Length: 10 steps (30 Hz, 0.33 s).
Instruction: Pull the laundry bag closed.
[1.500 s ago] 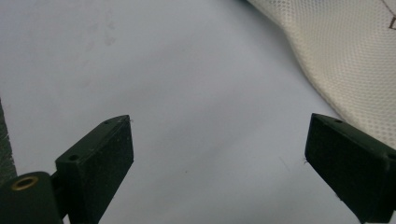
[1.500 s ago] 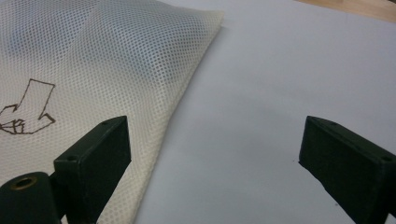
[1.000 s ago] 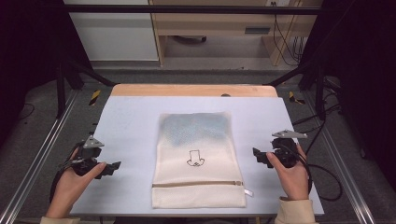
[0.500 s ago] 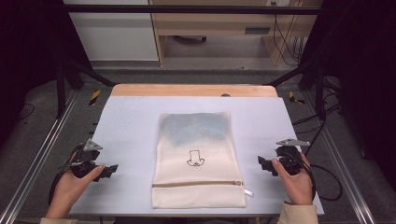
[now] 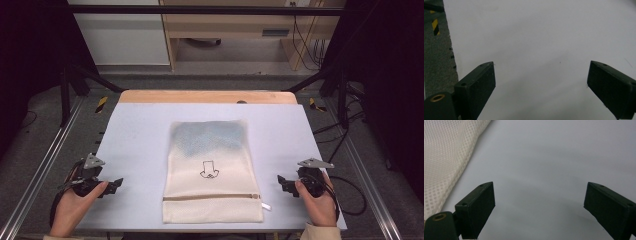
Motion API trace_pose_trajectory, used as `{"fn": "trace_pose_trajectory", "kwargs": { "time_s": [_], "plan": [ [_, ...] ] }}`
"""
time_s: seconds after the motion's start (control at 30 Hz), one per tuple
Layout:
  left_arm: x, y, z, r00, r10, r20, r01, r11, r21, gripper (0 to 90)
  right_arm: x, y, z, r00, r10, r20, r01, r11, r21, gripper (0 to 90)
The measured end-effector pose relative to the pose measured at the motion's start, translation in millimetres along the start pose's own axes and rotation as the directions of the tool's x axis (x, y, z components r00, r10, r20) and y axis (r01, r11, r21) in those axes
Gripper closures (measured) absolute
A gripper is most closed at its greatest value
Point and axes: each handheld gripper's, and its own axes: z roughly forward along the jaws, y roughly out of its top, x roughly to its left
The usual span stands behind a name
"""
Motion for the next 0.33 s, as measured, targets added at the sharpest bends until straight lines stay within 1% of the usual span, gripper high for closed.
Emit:
{"fn": "trace_pose_trajectory", "kwargs": {
  "time_s": [0.03,0.1,0.17,0.23,0.27,0.33],
  "plan": [
    [-0.8,0.4,0.8,1.0,-0.005,-0.004,0.005,0.9998,-0.021,7.9,0.1,-1.7,1.5,1.0,-0.006,0.002,0.006,1.0,0.012,10.3],
    [-2.5,1.4,2.6,0.9999,0.012,-0.001,-0.012,0.9987,-0.05,8.0,0.9,-3.4,3.1,0.9995,-0.029,0.009,0.028,0.999,0.021,10.3],
    [-3.7,2.2,6.3,0.9999,0.011,-0.004,-0.011,0.997,-0.076,8.2,2.3,-4.3,3.9,0.999,-0.044,0.01,0.044,0.999,0.024,10.3],
    [-5.8,3.2,8.1,0.9999,0.009,0.008,-0.008,0.9939,-0.11,8.4,4.1,-4.4,4.5,0.9984,-0.053,0.019,0.052,0.998,0.017,10.3],
    [-7.2,4.1,9.0,0.9998,0.015,0.014,-0.013,0.9931,-0.116,8.6,4.5,-4.2,4.7,0.9984,-0.053,0.018,0.053,0.998,0.015,10.3],
    [-10.1,5.4,12.6,0.9994,0.034,0.003,-0.033,0.9917,-0.124,8.4,5.4,-3.6,5.6,0.9983,-0.055,0.018,0.055,0.998,0.012,9.8]
  ]
}}
